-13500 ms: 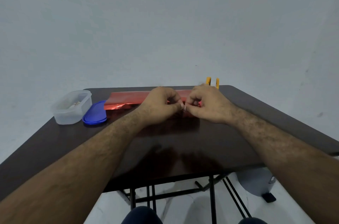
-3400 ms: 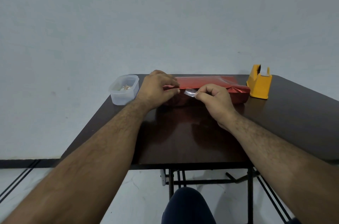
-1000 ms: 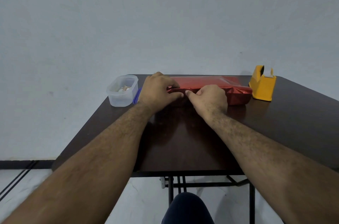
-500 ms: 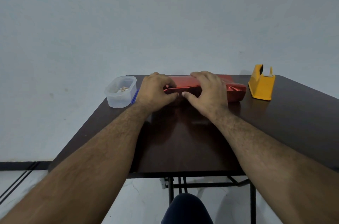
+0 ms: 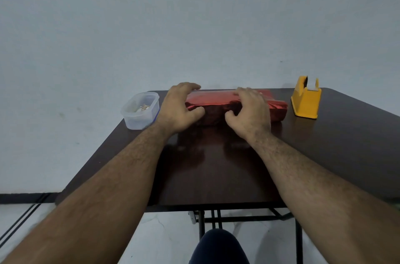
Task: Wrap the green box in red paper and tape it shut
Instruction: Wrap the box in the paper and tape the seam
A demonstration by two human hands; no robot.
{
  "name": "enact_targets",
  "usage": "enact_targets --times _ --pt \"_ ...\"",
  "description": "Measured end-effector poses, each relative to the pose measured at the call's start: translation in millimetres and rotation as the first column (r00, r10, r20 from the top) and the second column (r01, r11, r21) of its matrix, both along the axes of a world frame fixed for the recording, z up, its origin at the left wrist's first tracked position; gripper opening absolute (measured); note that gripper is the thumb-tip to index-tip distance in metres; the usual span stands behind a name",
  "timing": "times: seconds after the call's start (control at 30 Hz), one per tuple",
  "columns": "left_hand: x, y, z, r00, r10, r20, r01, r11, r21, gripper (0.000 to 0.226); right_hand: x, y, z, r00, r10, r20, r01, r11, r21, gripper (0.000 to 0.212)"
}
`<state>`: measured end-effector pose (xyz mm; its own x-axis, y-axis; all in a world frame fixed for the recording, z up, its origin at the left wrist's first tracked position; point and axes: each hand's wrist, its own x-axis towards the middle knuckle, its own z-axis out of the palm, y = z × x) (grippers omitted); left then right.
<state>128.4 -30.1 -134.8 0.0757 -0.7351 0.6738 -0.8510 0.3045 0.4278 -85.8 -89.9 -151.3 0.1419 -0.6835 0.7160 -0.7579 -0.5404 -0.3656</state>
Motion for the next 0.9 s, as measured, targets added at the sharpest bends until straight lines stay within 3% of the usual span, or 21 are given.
enact_targets --times 0.07,0.2,0.4,0.63,0.73,0.8,0.9 --pt "-0.7 -0.8 2.3 0.998 0.013 -0.06 -0.011 0.999 0.031 0.065 -8.1 -1.6 0.7 0.999 -0.034 0.013 0.034 0.999 0.014 0.067" --pt "-1.8 -5.0 5.9 0.994 0.093 0.047 -0.098 0.988 0.118 0.049 -20.1 -5.1 -1.0 0.974 -0.059 -0.217 0.065 0.998 0.019 0.087" --pt "-3.6 -3.1 20.0 0.989 0.11 0.099 -0.125 0.978 0.167 0.046 -6.7 -3.5 5.9 0.89 0.011 -0.456 -0.017 1.0 -0.008 0.092" --pt "-7.3 -6.5 17.3 0.981 0.111 0.16 -0.128 0.987 0.1 0.036 14.5 -15.9 20.1 0.781 0.084 -0.619 -0.129 0.991 -0.028 0.114" --pt "-6.9 -6.0 9.5 0.97 0.118 0.214 -0.133 0.99 0.054 0.044 16.6 -26.1 13.0 0.789 0.116 -0.603 -0.165 0.986 -0.026 0.108" --pt "-3.1 -4.4 0.4 0.986 0.11 0.129 -0.113 0.994 0.013 0.061 14.2 -33.0 7.3 0.812 0.133 -0.568 -0.198 0.979 -0.053 0.102" --pt "-0.6 -1.2 0.7 0.969 0.091 -0.228 -0.096 0.995 -0.011 0.074 10.4 -40.2 6.4 0.868 0.154 -0.471 -0.227 0.969 -0.102 0.083"
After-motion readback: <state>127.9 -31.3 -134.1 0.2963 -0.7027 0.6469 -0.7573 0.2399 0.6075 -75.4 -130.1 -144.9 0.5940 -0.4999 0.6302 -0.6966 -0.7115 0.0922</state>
